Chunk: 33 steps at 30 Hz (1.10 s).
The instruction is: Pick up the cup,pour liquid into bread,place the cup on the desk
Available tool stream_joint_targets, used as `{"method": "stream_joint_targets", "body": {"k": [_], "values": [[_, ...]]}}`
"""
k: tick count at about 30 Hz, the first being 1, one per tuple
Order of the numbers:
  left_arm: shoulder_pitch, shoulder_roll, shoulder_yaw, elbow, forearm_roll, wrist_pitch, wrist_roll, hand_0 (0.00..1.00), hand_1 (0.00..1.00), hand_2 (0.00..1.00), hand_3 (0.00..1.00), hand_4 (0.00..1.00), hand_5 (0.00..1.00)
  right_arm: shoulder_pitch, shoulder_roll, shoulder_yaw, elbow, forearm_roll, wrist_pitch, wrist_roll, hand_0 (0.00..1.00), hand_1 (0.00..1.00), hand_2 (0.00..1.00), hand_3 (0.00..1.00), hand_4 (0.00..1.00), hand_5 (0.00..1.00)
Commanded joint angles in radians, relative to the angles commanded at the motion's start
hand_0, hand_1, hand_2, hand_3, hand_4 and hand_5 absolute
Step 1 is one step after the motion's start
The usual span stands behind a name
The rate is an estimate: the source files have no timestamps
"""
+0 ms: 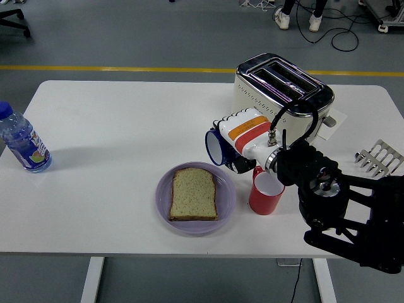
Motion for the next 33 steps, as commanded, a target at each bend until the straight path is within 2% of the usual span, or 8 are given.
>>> {"method": "stream_joint_targets", "body": {"k": [4,7,13,19,29,33], "values": [[0.003,0.0,0.001,0.0,-0.004,0.0,0.0,0.633,0.639,0.65,0.503,0.239,0.862,0.027,-0.004,-0.035,-0.004,0.004,0.014,0.0,0.326,0.371,0.541,0.561,0.585,0.002],[0.008,0.0,0.006,0.0,-0.008,0.0,0.0,0.633,0.639,0.65,0.503,0.239,0.862,0.064,-0.002,-0.078,-0.013,0.02,0.047,0.0,0.326,0.371,0.541,0.561,0.585,0.002],[0.014,-0.001,0.014,0.0,-0.013,0.0,0.001,0.633,0.639,0.651,0.503,0.24,0.862,0.08,0.014,-0.075,-0.022,-0.005,0.072,0.0,0.312,0.368,0.539,0.56,0.588,0.002],[0.018,-0.002,0.026,0.0,-0.018,0.0,0.0,0.633,0.639,0.65,0.503,0.24,0.863,0.107,0.052,-0.081,-0.027,-0.043,0.147,0.0,0.282,0.356,0.54,0.561,0.597,0.026],[0.019,-0.002,0.025,0.0,-0.018,-0.001,0.001,0.633,0.639,0.651,0.503,0.24,0.863,0.109,0.084,-0.054,-0.058,-0.076,0.145,0.0,0.271,0.349,0.545,0.564,0.601,0.034],[0.015,-0.001,0.018,0.0,-0.013,-0.001,0.001,0.633,0.639,0.651,0.503,0.24,0.863,0.104,0.079,-0.045,-0.056,-0.077,0.146,0.0,0.271,0.354,0.549,0.565,0.601,0.037]]}}
